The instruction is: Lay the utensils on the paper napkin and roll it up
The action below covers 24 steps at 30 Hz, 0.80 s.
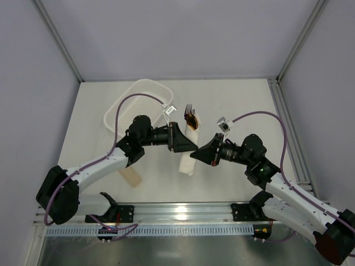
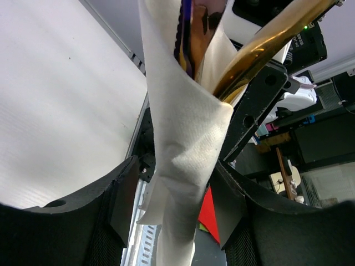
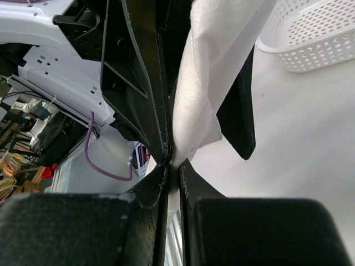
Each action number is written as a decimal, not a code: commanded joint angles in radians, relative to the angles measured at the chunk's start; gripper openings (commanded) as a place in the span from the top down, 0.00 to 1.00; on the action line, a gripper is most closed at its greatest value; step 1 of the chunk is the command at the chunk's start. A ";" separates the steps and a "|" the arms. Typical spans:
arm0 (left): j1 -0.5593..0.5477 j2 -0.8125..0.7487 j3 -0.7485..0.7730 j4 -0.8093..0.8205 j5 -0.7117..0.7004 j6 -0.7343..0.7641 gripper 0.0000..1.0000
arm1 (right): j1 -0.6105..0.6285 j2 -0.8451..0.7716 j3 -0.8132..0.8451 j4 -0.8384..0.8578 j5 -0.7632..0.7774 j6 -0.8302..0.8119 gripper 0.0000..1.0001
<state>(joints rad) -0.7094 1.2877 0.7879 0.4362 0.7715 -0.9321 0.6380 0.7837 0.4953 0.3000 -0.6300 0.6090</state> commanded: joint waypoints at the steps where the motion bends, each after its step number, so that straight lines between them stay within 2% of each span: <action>1: -0.004 -0.002 0.042 -0.010 0.034 0.027 0.43 | 0.003 -0.027 0.015 0.136 0.007 0.008 0.96; 8: -0.005 -0.021 0.028 0.007 0.035 0.015 0.44 | 0.005 -0.028 0.005 0.139 0.013 0.008 0.96; 12: -0.005 -0.025 0.007 0.076 0.045 -0.020 0.47 | 0.003 -0.027 0.000 0.142 0.019 0.009 0.96; 18: -0.005 -0.014 -0.009 0.122 0.061 -0.056 0.60 | 0.003 -0.021 0.000 0.145 0.026 0.012 0.96; 24: -0.005 -0.014 -0.016 0.128 0.063 -0.065 0.83 | 0.003 -0.015 -0.001 0.143 0.029 0.018 0.96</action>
<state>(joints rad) -0.7113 1.2877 0.7738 0.5133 0.8028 -0.9825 0.6388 0.7773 0.4786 0.3290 -0.6231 0.6315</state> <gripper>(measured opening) 0.202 0.091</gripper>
